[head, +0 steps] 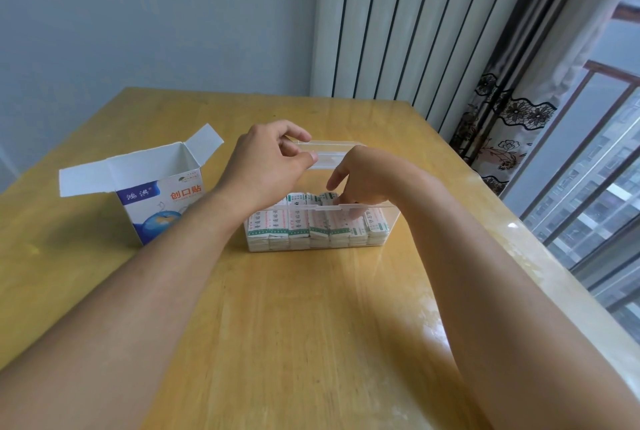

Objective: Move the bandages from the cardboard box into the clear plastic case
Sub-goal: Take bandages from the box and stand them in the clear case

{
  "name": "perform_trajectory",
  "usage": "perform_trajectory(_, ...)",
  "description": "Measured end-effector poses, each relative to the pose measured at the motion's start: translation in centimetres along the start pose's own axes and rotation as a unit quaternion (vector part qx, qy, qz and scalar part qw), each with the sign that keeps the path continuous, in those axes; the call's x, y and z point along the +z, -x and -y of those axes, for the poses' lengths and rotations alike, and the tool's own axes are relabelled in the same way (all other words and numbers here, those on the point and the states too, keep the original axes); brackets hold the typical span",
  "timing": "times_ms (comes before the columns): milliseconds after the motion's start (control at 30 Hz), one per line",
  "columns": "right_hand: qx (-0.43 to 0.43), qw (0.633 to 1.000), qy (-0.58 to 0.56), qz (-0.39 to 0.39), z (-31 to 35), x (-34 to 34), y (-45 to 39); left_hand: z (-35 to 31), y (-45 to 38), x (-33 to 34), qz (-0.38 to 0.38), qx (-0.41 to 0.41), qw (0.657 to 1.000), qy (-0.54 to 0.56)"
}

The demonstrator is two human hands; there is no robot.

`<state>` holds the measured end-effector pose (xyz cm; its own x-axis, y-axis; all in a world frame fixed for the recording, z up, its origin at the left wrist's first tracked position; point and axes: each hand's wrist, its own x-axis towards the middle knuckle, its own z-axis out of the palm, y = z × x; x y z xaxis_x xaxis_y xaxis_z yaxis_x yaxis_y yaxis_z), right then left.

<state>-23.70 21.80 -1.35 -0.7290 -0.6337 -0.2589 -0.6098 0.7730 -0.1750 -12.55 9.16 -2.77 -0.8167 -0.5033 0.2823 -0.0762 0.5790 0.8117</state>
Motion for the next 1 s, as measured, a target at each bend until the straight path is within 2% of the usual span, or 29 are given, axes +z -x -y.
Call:
perform_trajectory(67,-0.006,1.000,0.021,0.012,-0.1,0.0,-0.3,0.0,0.1,-0.1,0.018,0.008,0.999,-0.027)
perform_trajectory(133,-0.016,0.999,0.040,0.022,-0.1,0.0,-0.5,-0.2,0.3,-0.3,0.068,0.015,0.994,-0.082)
perform_trajectory(267,-0.024,0.996,0.081,0.022,0.0,0.1,-1.1,-0.4,0.4,-0.5,0.163,0.028,0.968,-0.187)
perform_trajectory(367,-0.014,0.993,0.110,0.029,-0.1,0.2,-1.4,-0.5,0.5,-0.3,0.195,0.025,0.955,-0.221)
perform_trajectory(733,-0.010,0.993,0.117,0.026,-0.2,0.3,-2.1,-1.2,1.1,-0.1,0.224,0.028,0.930,-0.289)
perform_trajectory(1000,0.006,0.996,0.089,0.006,-0.3,0.5,-2.2,-1.2,1.1,-0.1,0.219,0.029,0.930,-0.295)
